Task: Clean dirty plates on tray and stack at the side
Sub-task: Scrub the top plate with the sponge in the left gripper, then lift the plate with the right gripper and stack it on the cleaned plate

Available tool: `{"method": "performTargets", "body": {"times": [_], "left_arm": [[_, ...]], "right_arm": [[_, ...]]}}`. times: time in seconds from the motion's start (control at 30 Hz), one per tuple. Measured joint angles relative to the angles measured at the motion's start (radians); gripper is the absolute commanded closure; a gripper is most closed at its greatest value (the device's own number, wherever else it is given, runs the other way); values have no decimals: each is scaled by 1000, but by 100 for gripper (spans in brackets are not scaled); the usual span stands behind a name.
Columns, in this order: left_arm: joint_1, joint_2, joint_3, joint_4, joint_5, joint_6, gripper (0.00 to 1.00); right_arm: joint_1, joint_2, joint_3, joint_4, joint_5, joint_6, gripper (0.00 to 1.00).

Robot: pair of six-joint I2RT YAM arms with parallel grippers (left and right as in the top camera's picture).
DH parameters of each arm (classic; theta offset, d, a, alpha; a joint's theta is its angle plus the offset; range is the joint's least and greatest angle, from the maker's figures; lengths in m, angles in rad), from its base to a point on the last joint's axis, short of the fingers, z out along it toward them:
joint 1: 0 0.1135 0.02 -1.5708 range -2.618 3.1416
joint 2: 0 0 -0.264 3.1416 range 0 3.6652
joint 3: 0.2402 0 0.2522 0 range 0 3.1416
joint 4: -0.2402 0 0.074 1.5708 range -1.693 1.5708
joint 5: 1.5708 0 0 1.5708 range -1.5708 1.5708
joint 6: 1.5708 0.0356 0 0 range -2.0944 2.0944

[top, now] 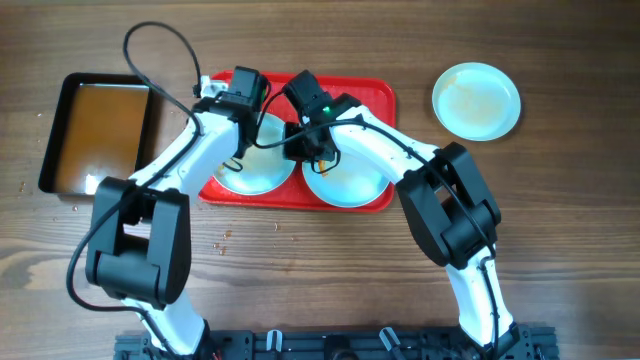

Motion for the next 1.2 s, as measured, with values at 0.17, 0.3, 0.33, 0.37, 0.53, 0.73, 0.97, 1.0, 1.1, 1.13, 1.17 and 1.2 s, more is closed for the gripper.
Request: {"method": "performTargets", "body": {"times": [0.17, 0.3, 0.33, 0.37, 0.53, 0.73, 0.97, 1.0, 1.1, 1.13, 1.17, 1.2], "left_arm": [[113, 0, 0, 29, 488, -99, 96], [129, 0, -6, 31, 631, -120, 96], [129, -1, -17, 34, 649, -122, 96], [128, -2, -34, 37, 661, -123, 96], [127, -4, -98, 43, 570, -126, 96], [122, -10, -110, 69, 343, -8, 96], [108, -56, -112, 123, 111, 32, 96], [105, -69, -112, 133, 81, 32, 96], [96, -104, -112, 138, 45, 0, 96], [92, -139, -112, 134, 75, -30, 96], [93, -159, -112, 130, 113, -55, 96], [99, -181, -112, 124, 177, -77, 96]], "right_arm": [[0, 0, 0, 0, 0, 0, 96], [0, 0, 0, 1, 0, 0, 96], [0, 0, 0, 1, 0, 0, 96], [0, 0, 0, 1, 0, 0, 96], [0, 0, 0, 1, 0, 0, 96], [0, 0, 0, 1, 0, 0, 96], [6, 0, 0, 5, 0, 0, 96], [6, 0, 0, 5, 0, 0, 96], [6, 0, 0, 6, 1, -32, 96], [6, 0, 0, 7, 2, -60, 96], [6, 0, 0, 8, 3, -81, 96], [6, 0, 0, 9, 4, -121, 96]]}}
